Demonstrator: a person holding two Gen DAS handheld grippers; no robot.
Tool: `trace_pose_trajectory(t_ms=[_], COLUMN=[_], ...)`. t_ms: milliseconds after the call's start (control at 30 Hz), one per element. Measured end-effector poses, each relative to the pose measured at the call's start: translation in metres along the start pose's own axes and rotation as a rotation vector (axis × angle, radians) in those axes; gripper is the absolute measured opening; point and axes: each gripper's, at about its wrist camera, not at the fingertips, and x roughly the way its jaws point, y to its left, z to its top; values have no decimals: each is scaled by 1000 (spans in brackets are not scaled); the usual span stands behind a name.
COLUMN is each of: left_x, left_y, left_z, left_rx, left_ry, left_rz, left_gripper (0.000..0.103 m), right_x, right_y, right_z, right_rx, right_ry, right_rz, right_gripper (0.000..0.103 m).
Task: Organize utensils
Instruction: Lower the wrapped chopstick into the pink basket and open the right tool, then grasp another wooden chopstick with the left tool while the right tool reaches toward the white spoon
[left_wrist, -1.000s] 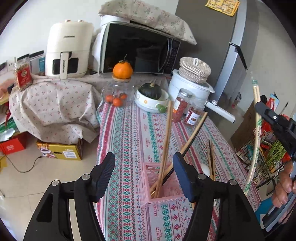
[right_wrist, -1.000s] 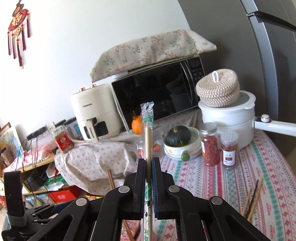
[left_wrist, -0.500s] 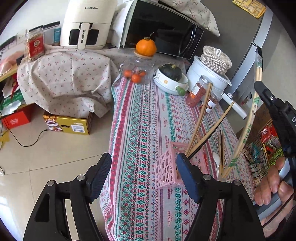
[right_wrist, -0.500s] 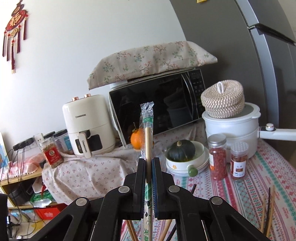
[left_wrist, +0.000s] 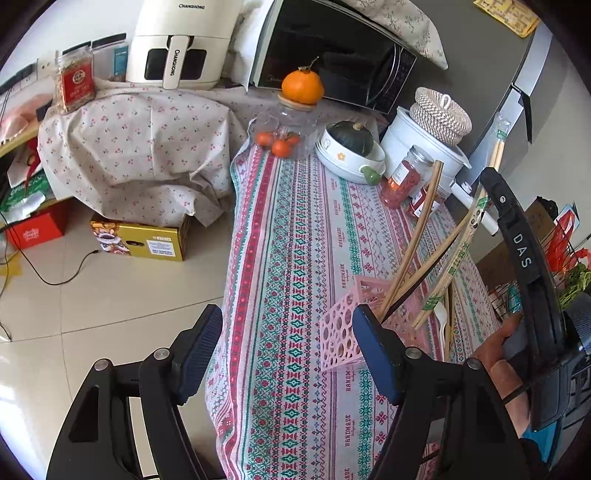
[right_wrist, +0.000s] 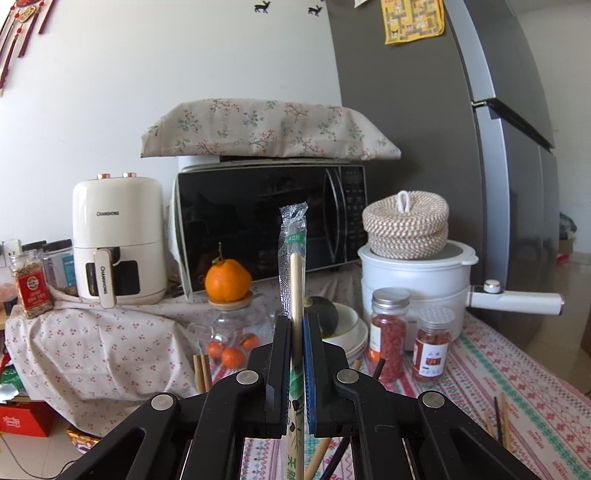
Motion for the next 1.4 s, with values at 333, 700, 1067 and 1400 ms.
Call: trace_pose_trajectory(t_ms=[333, 700, 1067, 1400], left_x=[7, 8, 0, 12], left_y=[-7, -30, -83, -161], left_z=[-3, -13, -35, -76], left_rx=[22, 85, 215, 428], left_ry=[19, 53, 67, 111], left_rz=[7, -14, -57, -71], left_gripper=[75, 77, 81, 81], right_x=[-14, -44, -52, -33], right_y=[-14, -65, -144, -229], right_z=[-4, 19, 18, 17], right_rx=[75, 44, 17, 127], right_ry=[79, 151, 270, 457], right_rz=[80, 144, 51, -92], right_gripper=[16, 65, 78, 83])
